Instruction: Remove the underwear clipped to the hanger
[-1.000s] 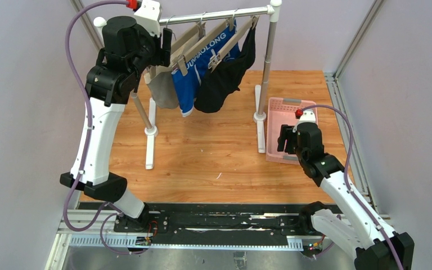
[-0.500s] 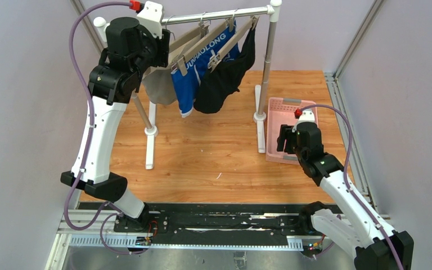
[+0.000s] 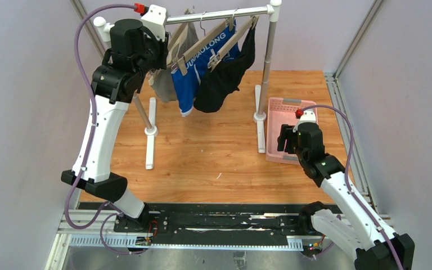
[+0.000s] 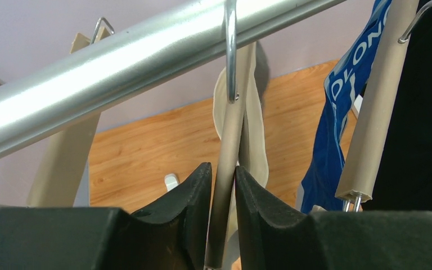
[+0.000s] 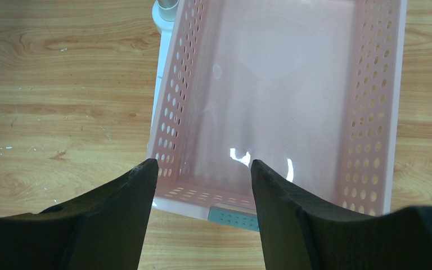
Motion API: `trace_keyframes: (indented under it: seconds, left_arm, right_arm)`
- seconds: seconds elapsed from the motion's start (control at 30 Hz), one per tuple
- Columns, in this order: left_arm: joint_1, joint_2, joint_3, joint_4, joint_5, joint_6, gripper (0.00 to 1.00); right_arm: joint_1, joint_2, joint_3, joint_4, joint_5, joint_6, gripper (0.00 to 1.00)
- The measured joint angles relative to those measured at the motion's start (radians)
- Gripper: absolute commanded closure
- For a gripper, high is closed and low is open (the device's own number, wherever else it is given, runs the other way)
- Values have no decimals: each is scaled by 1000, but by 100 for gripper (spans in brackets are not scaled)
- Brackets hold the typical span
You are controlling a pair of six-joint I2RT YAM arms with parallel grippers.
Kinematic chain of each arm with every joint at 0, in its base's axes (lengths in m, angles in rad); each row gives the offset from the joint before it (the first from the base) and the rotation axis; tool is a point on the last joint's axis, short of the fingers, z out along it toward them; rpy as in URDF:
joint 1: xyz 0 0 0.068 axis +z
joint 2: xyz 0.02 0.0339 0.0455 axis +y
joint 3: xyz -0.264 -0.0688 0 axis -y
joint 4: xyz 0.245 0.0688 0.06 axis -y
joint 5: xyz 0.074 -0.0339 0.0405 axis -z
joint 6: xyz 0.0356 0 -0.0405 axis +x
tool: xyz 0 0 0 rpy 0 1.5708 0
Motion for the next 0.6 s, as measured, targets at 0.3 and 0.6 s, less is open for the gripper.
trace_keyframes:
  seconds: [0.3,0.6]
  left_arm:
    - [0,0,-31,5,10,-6,89]
    - [1,-6,-63,43,13,-18,100]
  right_arm:
    - [0,-6,0,4,0,0,37]
    - [0,-9,-7,7,0,0,37]
